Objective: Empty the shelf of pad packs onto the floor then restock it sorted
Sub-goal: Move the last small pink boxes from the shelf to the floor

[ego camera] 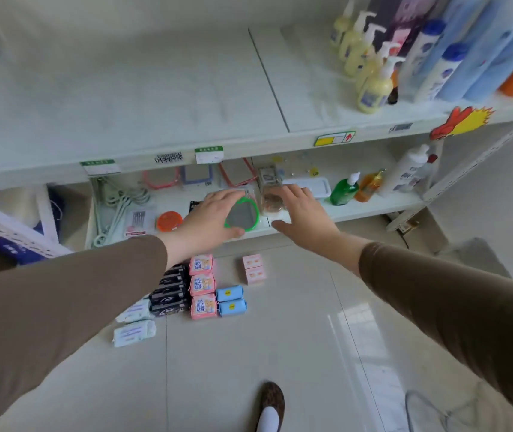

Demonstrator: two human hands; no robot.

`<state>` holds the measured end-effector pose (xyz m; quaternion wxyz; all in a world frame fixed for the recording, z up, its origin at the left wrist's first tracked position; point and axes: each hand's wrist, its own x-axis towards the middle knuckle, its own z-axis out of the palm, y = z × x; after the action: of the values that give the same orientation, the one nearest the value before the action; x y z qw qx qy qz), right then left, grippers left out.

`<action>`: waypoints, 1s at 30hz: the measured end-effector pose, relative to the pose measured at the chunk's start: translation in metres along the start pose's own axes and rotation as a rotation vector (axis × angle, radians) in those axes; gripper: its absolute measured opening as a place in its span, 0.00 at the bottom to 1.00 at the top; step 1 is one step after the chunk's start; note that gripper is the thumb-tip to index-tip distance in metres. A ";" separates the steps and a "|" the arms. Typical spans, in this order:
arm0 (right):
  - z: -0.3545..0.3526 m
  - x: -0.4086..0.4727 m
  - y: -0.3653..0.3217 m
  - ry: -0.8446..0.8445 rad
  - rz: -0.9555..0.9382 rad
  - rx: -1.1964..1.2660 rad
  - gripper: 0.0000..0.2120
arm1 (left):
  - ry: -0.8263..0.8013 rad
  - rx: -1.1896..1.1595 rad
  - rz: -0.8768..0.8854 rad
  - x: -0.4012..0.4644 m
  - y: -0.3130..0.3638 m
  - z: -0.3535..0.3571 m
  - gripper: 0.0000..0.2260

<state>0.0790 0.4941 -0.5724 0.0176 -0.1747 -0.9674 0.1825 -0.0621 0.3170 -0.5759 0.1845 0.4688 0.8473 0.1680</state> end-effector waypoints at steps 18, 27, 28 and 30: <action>-0.352 -0.084 -0.163 0.355 -0.242 -0.124 0.30 | 0.387 0.128 0.217 -0.148 0.192 -0.328 0.36; -0.460 -0.051 -0.170 0.523 -0.339 -0.051 0.25 | 0.523 0.183 0.286 -0.126 0.244 -0.421 0.32; -0.474 -0.042 -0.168 0.544 -0.354 -0.041 0.24 | 0.541 0.178 0.289 -0.118 0.250 -0.432 0.31; -0.499 -0.020 -0.162 0.579 -0.375 -0.030 0.23 | 0.575 0.177 0.284 -0.100 0.261 -0.454 0.31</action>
<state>0.0933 0.5189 -0.0481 0.3219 -0.0384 -0.9402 0.1046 -0.0354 0.3124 -0.0441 -0.1292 0.5299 0.8021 0.2431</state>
